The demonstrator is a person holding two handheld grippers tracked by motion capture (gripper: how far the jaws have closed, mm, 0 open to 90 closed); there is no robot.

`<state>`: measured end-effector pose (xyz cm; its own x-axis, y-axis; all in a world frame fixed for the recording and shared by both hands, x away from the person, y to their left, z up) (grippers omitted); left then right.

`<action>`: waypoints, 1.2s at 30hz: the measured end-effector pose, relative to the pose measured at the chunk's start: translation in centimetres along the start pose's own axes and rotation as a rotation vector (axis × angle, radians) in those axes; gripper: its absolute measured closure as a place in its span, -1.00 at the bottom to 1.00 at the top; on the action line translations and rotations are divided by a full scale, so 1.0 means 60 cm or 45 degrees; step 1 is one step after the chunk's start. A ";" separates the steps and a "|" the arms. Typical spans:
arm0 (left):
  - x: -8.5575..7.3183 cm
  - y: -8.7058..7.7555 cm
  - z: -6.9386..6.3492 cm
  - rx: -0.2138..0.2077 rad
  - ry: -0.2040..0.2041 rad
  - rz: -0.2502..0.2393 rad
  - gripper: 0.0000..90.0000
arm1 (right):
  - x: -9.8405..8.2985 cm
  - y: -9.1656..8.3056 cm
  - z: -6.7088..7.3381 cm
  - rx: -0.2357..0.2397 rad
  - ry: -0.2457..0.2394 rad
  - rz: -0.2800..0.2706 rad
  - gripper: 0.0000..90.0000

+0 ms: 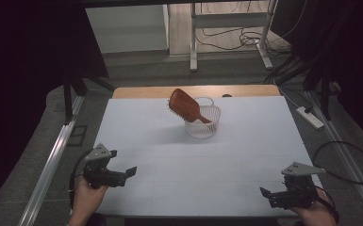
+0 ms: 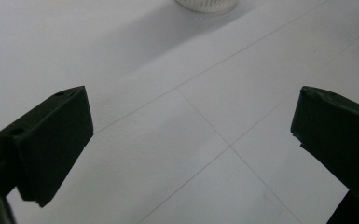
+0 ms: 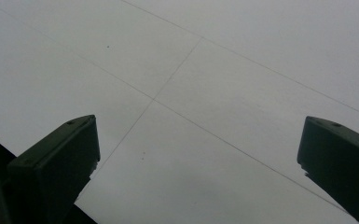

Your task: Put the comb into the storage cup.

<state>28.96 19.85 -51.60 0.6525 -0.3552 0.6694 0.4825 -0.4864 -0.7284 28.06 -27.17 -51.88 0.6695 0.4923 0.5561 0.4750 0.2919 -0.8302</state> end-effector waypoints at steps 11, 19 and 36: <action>-0.021 -0.014 0.005 0.016 -0.025 -0.006 -1.00 | 0.000 0.000 0.000 -0.002 -0.002 0.003 -1.00; -0.035 -0.021 0.006 0.022 -0.040 0.000 -1.00 | 0.000 0.000 0.000 -0.003 -0.004 0.005 -1.00; -0.065 -0.034 0.007 0.060 -0.051 0.027 -1.00 | 0.000 0.000 0.000 -0.005 -0.004 0.004 -1.00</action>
<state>25.67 22.59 -52.79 0.6850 -0.3323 0.6483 0.4951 -0.4404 -0.7489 28.05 -27.15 -51.89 0.6690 0.4958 0.5537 0.4752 0.2875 -0.8316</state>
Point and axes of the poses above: each handheld gripper's, and its own axes: y roughly forward along the jaws, x roughly out of its top, z roughly to its left, the point moved 9 cm from there along y, roughly forward along the jaws, and after that the axes turned 8 degrees about z, right-handed, at the moved point
